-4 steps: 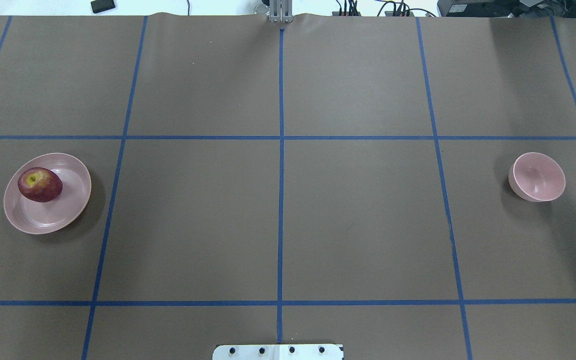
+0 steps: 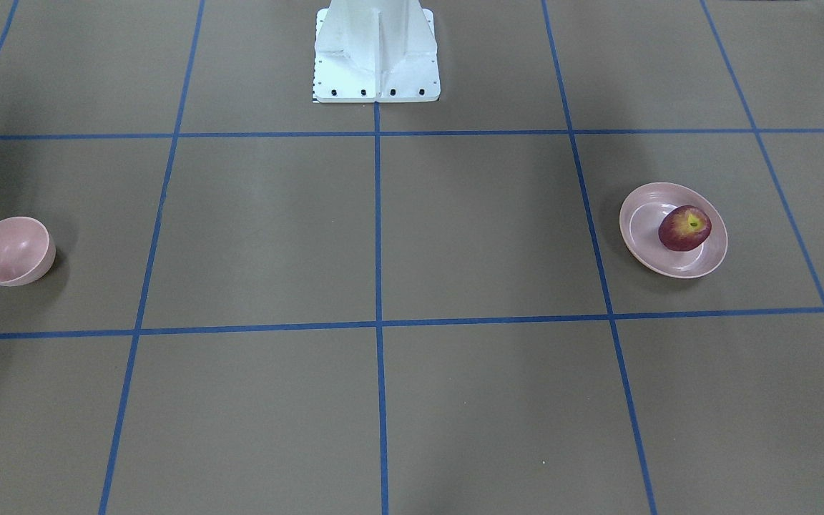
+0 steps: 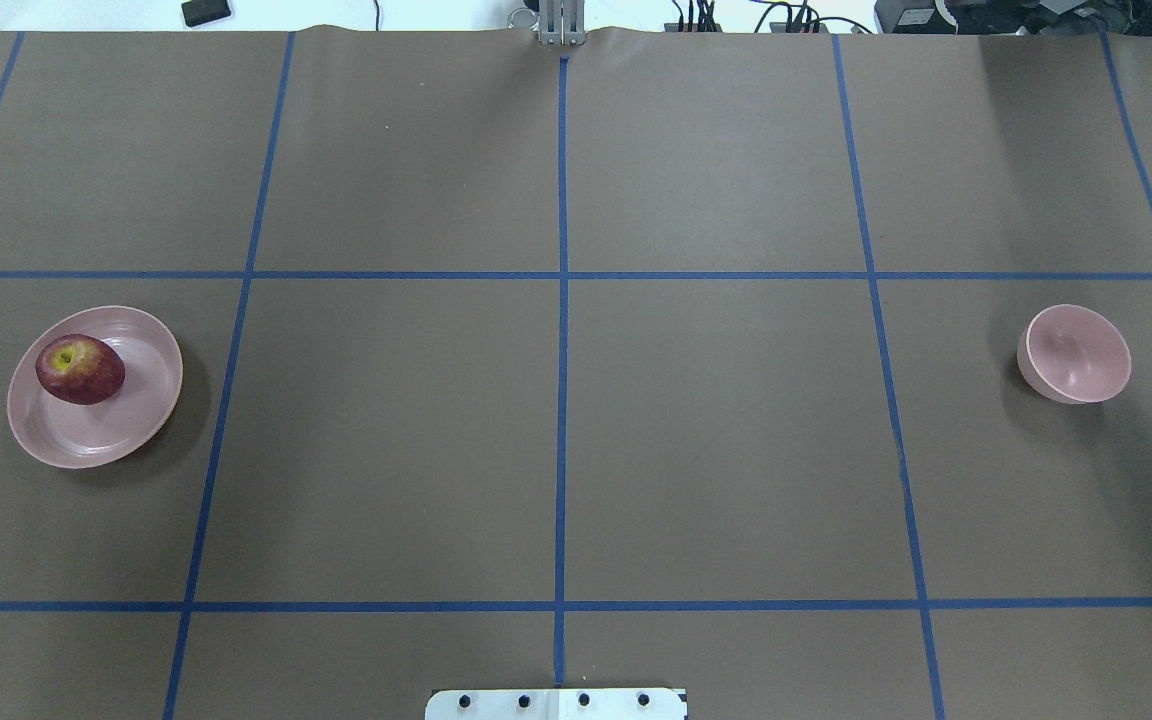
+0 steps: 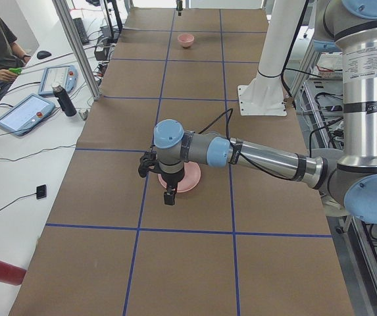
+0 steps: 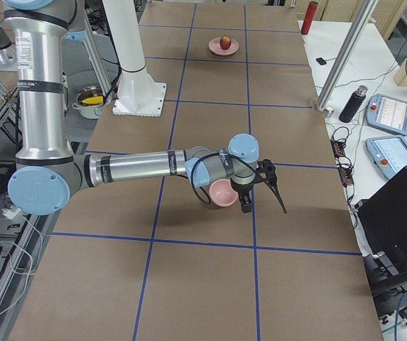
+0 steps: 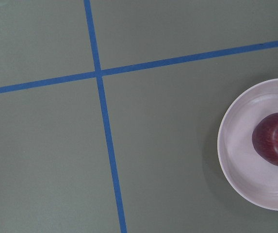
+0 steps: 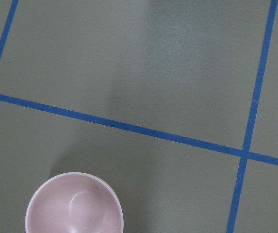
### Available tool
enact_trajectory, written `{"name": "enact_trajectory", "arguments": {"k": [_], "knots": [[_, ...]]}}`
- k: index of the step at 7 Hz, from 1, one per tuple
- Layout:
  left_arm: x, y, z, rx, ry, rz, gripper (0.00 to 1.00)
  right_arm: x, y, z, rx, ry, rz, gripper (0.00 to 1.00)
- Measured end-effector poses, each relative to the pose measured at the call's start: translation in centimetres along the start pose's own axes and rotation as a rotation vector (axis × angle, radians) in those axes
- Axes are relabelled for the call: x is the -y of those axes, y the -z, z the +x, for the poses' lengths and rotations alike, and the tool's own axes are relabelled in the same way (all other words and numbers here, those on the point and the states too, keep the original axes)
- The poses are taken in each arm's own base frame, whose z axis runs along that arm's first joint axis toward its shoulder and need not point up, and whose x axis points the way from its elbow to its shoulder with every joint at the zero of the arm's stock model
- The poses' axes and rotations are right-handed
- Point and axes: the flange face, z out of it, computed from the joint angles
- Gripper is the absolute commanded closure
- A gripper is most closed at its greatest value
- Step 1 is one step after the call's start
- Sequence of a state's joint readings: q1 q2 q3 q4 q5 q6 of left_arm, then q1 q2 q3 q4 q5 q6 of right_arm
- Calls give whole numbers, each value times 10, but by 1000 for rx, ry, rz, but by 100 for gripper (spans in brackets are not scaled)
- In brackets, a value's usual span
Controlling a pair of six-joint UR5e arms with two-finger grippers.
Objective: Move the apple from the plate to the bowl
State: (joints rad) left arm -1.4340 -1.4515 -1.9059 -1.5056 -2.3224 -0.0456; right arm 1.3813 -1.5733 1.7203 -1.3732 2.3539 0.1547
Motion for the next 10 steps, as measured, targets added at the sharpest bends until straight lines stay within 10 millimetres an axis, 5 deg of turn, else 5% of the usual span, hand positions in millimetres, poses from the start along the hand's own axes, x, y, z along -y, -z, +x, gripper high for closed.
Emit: {"name": "enact_trajectory", "arguments": {"k": [10], "knots": [[10,4,5,0,8,22,3,-2,3,-2,-1,9,10,0]]}}
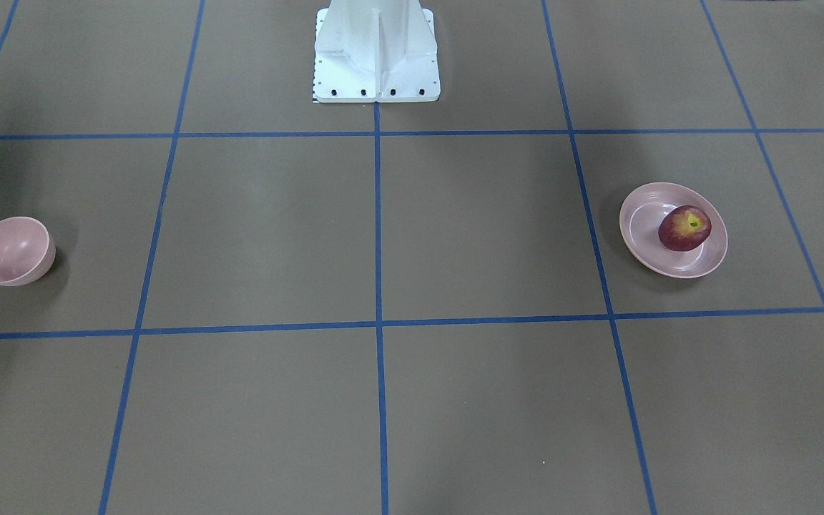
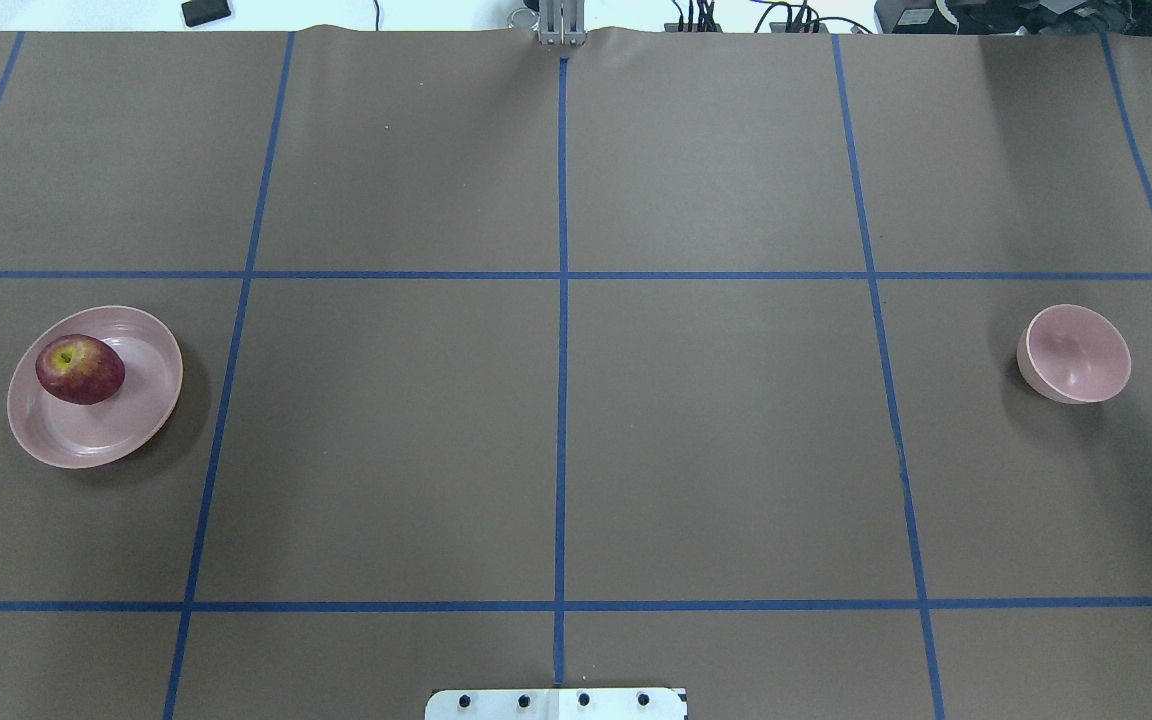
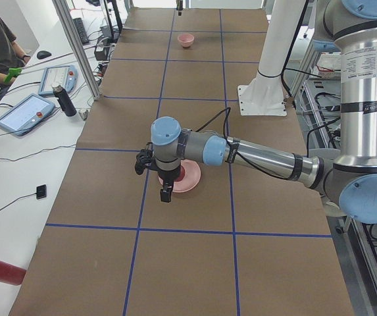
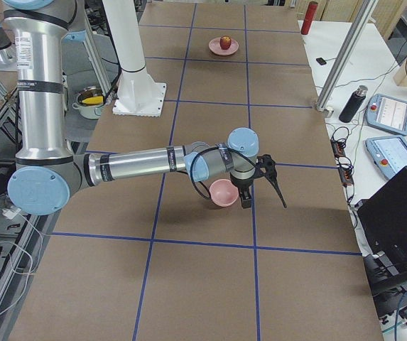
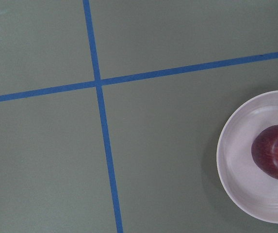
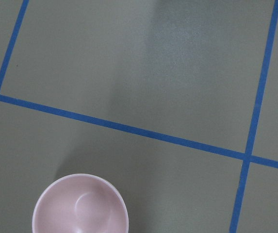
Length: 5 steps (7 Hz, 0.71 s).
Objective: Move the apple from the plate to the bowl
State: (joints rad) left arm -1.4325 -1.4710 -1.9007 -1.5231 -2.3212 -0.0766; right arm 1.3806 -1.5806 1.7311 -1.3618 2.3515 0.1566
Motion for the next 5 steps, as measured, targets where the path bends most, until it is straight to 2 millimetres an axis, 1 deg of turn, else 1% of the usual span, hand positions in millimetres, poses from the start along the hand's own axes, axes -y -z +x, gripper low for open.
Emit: {"name": "enact_trajectory", "arguments": {"k": [5], "knots": [[-2,3,-1,35,1,7,2,0,0,0,1,3,1,0]]}}
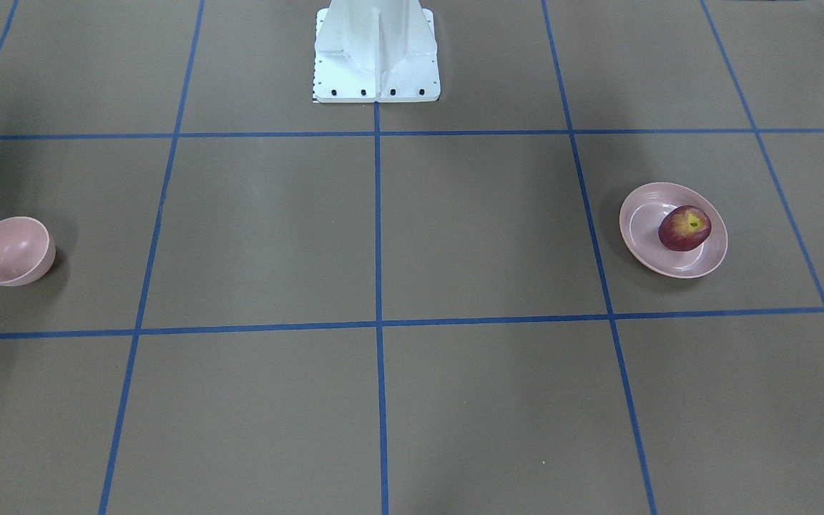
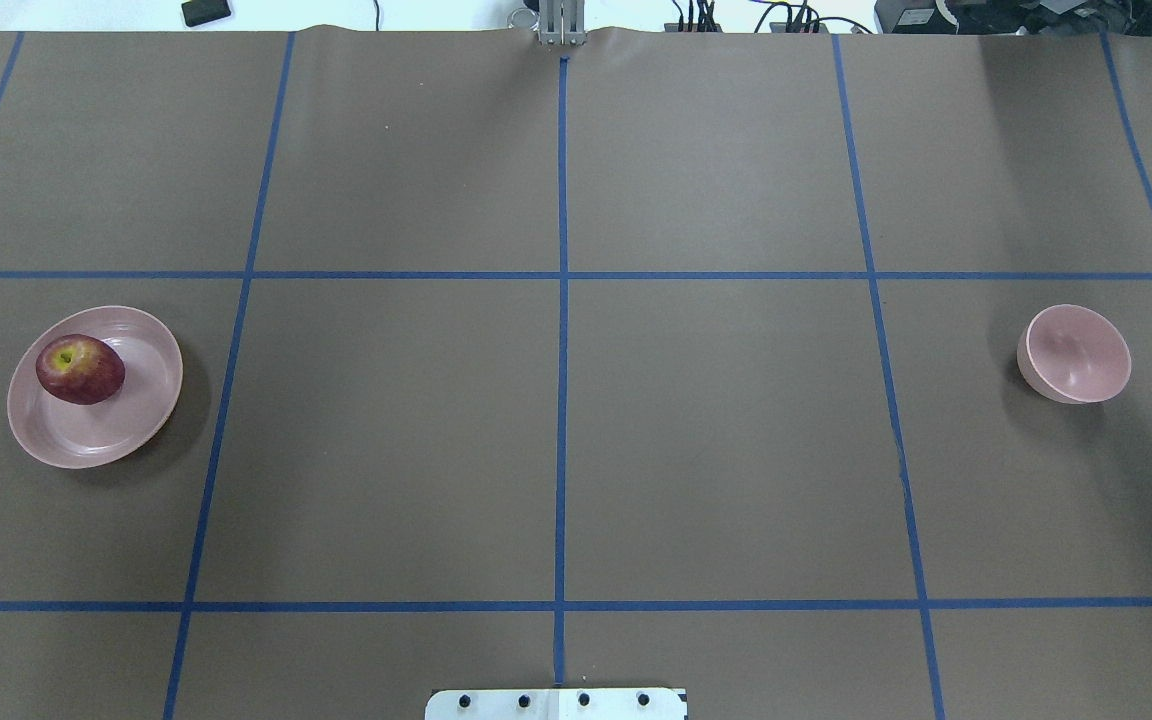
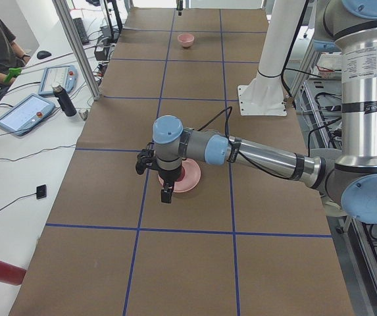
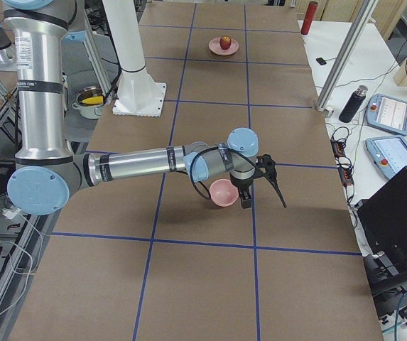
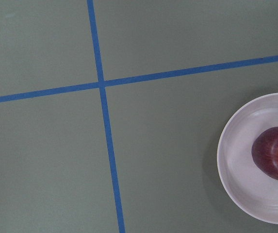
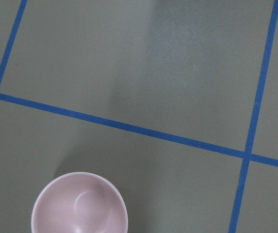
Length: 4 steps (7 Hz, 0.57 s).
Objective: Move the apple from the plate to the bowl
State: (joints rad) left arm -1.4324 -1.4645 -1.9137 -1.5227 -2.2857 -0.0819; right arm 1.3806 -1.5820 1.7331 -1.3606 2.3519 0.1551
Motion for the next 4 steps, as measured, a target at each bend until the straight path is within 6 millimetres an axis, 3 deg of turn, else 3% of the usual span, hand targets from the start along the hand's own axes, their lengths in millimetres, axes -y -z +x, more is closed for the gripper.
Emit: {"name": "enact_trajectory", "arguments": {"k": [4], "knots": [[1,1,2,-4,4,3,2,-7,-6,7,-1,-1,-4,0]]}}
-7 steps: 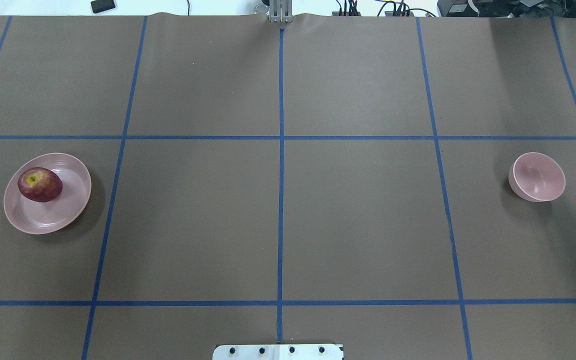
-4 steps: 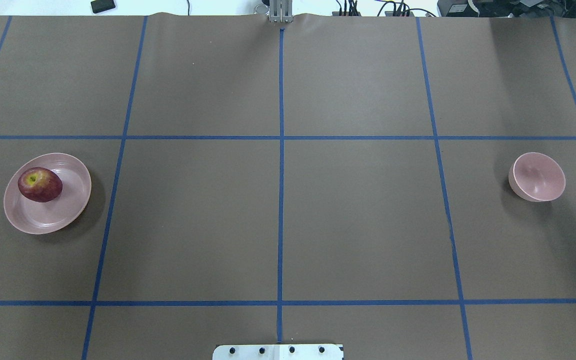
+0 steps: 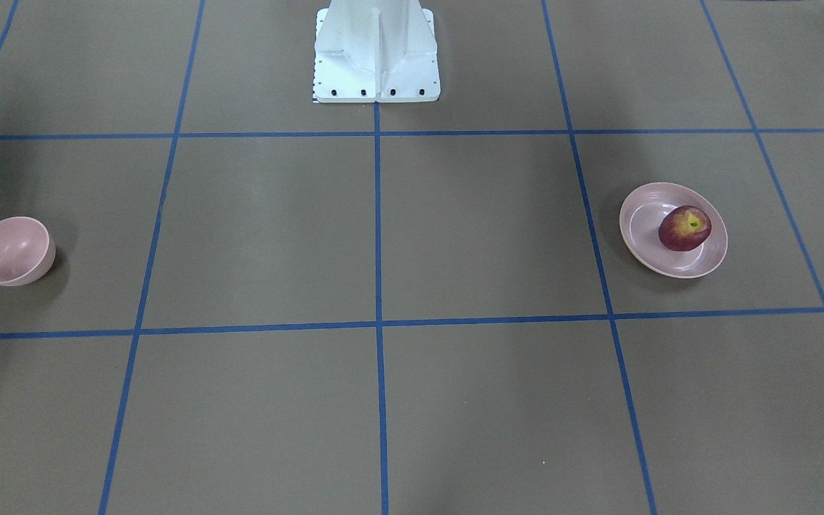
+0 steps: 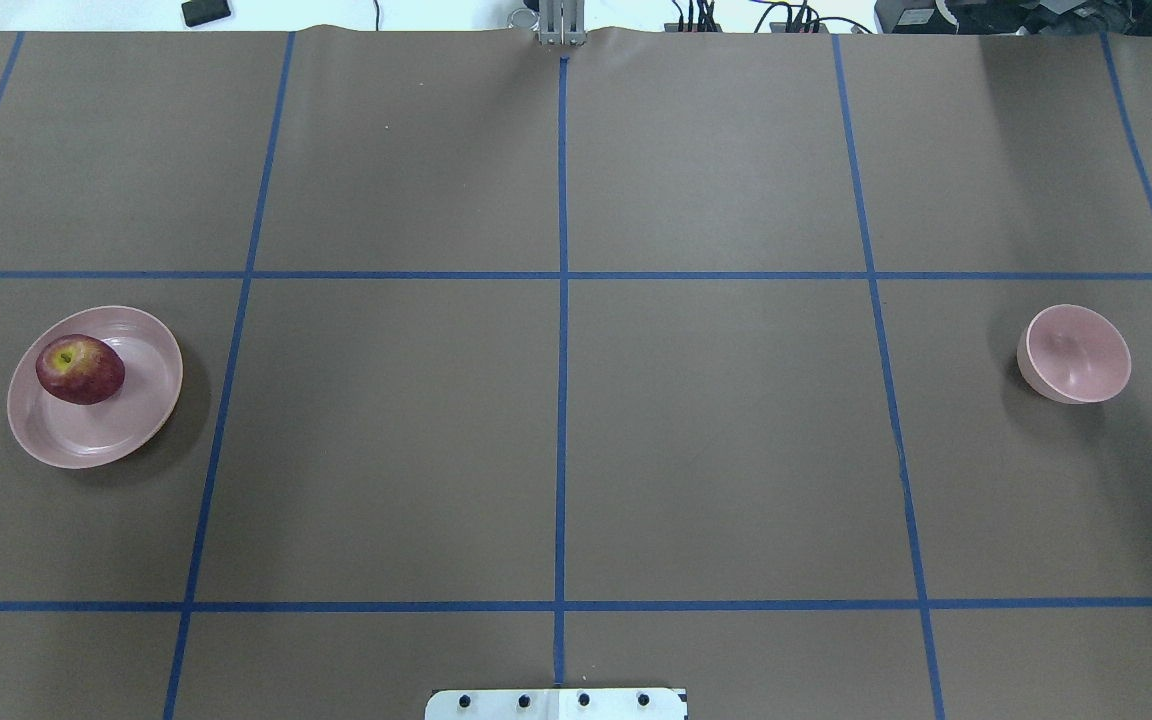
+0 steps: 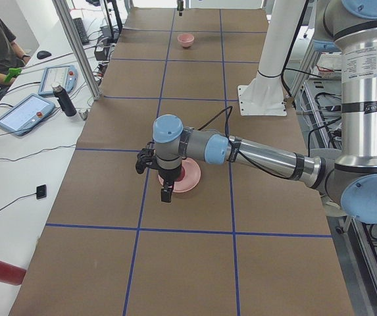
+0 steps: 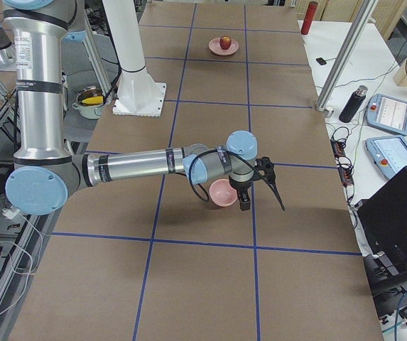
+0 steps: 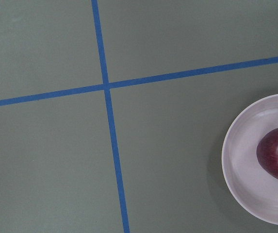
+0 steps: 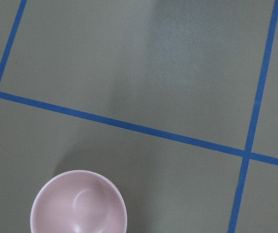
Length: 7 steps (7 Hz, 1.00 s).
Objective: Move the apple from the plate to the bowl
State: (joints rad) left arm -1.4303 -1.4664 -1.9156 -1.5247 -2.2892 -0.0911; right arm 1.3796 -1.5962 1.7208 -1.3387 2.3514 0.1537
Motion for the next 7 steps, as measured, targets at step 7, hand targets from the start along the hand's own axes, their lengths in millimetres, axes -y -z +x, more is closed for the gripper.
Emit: {"name": "enact_trajectory", "arguments": {"k": [7], "knots": [[5,3,5,-5,-52,57,2,-27,-66,-63,36,0,-16,0]]}}
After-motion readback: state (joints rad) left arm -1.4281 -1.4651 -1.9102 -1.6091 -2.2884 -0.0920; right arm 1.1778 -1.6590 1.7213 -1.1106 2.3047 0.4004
